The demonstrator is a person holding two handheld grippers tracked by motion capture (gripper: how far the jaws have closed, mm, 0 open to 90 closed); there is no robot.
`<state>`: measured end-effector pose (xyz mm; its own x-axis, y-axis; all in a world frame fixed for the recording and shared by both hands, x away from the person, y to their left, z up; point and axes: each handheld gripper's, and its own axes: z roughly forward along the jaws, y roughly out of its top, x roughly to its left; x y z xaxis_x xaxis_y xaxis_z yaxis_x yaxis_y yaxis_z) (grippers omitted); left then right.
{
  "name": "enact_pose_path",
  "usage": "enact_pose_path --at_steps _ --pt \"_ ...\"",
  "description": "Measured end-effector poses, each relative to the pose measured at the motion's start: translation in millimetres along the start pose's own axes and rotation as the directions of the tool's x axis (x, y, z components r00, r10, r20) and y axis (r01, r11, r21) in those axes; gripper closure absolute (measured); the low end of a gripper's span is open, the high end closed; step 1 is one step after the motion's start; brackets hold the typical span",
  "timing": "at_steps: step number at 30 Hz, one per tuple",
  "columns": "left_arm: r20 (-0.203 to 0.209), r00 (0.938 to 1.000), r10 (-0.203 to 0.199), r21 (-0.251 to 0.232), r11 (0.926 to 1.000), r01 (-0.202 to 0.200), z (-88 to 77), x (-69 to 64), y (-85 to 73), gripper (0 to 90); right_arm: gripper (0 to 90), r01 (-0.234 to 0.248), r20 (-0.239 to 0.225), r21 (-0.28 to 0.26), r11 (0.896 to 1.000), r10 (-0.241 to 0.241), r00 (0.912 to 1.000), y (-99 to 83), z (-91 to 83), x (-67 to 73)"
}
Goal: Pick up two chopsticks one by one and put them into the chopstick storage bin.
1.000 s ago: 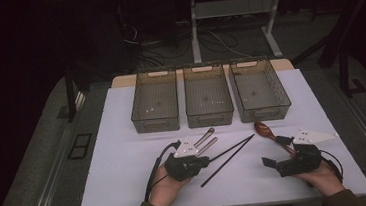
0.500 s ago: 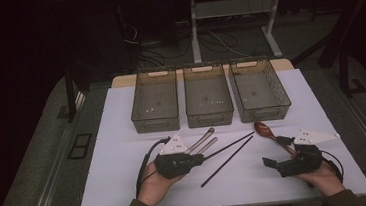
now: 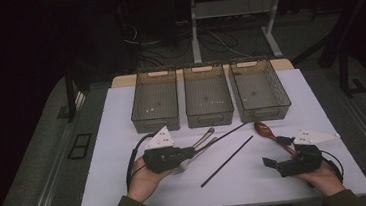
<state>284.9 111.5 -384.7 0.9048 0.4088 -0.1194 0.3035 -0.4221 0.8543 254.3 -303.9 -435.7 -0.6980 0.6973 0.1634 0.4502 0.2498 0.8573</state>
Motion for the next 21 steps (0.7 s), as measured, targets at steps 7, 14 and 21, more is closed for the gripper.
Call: enact_pose_path --at_steps 7,14,21 --pt "-0.036 0.9993 -0.015 -0.027 0.9995 0.014 -15.6 13.4 2.4 84.8 3.2 0.000 0.002 0.000 1.000 0.000 1.0000 0.0 -0.1 -0.1" --pt "-0.075 0.9965 -0.038 -0.049 0.9982 0.035 -28.7 28.6 3.3 84.8 3.2 -0.002 0.003 0.001 1.000 0.002 1.0000 0.0 0.1 -0.5" --pt "-0.107 0.9929 -0.051 -0.065 0.9969 0.044 -37.2 39.7 6.6 84.8 3.2 0.000 0.005 0.002 1.000 0.000 1.0000 0.1 0.1 -0.6"
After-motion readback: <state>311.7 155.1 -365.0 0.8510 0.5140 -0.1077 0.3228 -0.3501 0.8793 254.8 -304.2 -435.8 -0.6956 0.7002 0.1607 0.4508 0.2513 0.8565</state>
